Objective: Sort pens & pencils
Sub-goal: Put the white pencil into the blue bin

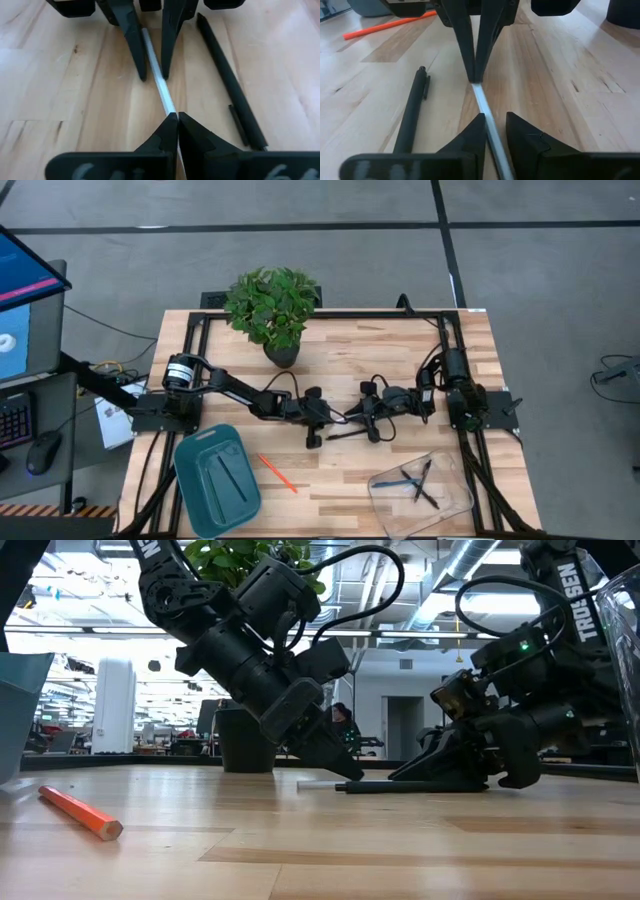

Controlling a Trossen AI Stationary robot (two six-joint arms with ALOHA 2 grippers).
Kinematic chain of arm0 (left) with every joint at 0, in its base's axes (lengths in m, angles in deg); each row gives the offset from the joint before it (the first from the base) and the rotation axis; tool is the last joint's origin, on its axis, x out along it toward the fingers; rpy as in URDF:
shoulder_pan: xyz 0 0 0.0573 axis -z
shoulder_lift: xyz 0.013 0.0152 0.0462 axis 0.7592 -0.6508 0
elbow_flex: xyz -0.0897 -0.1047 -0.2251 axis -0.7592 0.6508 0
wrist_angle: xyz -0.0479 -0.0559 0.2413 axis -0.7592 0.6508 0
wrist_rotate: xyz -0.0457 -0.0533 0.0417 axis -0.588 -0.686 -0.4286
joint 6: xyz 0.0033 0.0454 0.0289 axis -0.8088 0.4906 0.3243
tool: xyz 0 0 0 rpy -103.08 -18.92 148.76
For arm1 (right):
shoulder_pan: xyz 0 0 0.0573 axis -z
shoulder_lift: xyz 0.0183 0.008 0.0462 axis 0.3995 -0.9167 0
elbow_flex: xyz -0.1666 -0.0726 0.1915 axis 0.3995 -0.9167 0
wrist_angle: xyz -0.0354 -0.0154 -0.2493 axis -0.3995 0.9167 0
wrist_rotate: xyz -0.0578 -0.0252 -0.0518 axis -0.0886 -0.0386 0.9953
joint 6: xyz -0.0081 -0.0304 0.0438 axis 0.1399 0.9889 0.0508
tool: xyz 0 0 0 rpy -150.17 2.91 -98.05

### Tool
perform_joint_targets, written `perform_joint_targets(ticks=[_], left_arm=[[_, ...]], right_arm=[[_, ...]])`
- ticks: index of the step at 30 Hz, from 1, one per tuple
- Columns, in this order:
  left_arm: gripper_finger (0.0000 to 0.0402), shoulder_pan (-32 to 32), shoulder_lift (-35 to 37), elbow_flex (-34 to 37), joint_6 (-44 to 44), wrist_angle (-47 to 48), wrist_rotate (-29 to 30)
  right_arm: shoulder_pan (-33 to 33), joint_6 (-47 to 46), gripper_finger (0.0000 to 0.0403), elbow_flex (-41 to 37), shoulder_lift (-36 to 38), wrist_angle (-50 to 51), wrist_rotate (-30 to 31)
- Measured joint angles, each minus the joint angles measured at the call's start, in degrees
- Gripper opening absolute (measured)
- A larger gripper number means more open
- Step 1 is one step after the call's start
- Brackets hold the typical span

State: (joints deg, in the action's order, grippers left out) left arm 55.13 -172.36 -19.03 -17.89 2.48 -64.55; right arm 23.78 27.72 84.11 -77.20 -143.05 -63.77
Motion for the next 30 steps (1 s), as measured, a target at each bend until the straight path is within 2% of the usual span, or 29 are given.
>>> perform_joint_targets(ticks=[11,24,30], left_arm=[[0.0000,0.02,0.02,-0.04,-0.07,0.72,4.18],[0.0001,0.04,-0.02,-0.02,-0.31,0.06,4.40],[0.0026,0.04,-0.13,0.02,-1.76,-0.78,4.36]], right_arm=[[0.00,-0.21,0.0043,-0.03,0.00,-0.11,-0.26],[-0.09,-0.20,0.0041,-0.03,0.00,-0.14,-0.44],[-0.09,-0.18,0.0040,-0.05,0.00,-0.14,-0.46]])
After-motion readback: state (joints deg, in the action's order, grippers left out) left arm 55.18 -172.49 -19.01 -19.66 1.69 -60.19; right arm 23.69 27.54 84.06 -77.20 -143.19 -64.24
